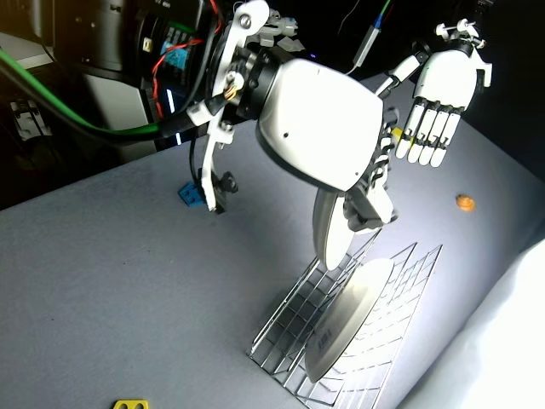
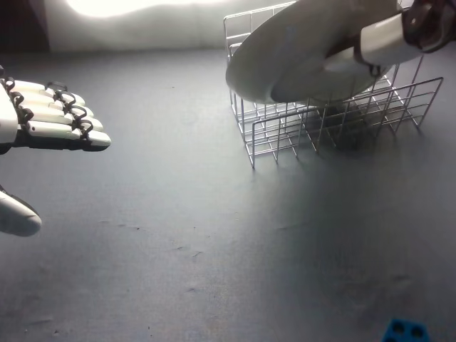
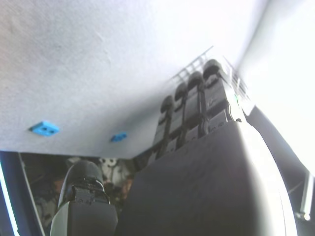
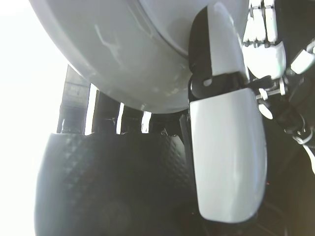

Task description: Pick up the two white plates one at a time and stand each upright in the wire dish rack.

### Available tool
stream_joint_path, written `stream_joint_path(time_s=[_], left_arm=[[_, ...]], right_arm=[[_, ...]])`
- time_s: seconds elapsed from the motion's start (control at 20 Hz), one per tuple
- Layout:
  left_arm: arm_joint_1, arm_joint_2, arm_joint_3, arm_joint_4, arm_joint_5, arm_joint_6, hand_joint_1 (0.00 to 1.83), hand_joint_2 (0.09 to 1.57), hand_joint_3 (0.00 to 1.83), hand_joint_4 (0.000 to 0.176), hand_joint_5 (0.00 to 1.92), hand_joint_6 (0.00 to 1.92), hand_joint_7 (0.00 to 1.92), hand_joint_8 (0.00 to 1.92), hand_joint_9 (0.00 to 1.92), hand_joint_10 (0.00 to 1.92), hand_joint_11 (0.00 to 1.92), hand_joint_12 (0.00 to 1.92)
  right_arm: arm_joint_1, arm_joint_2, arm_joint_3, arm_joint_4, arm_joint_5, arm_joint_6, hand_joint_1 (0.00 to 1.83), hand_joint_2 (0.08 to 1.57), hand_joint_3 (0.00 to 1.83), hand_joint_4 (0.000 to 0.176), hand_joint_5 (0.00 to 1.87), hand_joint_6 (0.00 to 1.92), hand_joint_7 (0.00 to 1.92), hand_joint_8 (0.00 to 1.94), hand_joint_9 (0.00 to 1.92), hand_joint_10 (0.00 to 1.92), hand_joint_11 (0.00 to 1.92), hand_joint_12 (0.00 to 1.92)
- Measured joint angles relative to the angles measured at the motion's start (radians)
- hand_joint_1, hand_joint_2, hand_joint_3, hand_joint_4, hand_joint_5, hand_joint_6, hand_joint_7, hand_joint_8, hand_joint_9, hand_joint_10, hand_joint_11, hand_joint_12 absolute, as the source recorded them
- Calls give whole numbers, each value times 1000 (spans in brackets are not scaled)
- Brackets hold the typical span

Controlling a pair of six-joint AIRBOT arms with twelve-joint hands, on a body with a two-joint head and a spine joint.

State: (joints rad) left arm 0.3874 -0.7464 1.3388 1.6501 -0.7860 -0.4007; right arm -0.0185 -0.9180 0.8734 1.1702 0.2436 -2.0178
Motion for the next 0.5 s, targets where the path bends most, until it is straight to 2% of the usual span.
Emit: stream_joint_path(time_s=[0.3,0.5], left_arm=[[0,0,0,2,0,0,0,1086,0,0,2,1,20,3,0,0,0,0],[0,0,3,3,0,0,0,1084,0,0,21,3,28,3,1,0,0,0]], right_arm=[[-18,0,11,5,30,-53,1202,1140,0,20,938,1116,951,974,1089,5,620,973],[-18,-3,14,13,51,-100,1204,1133,0,28,956,1073,960,973,1078,0,578,1026]])
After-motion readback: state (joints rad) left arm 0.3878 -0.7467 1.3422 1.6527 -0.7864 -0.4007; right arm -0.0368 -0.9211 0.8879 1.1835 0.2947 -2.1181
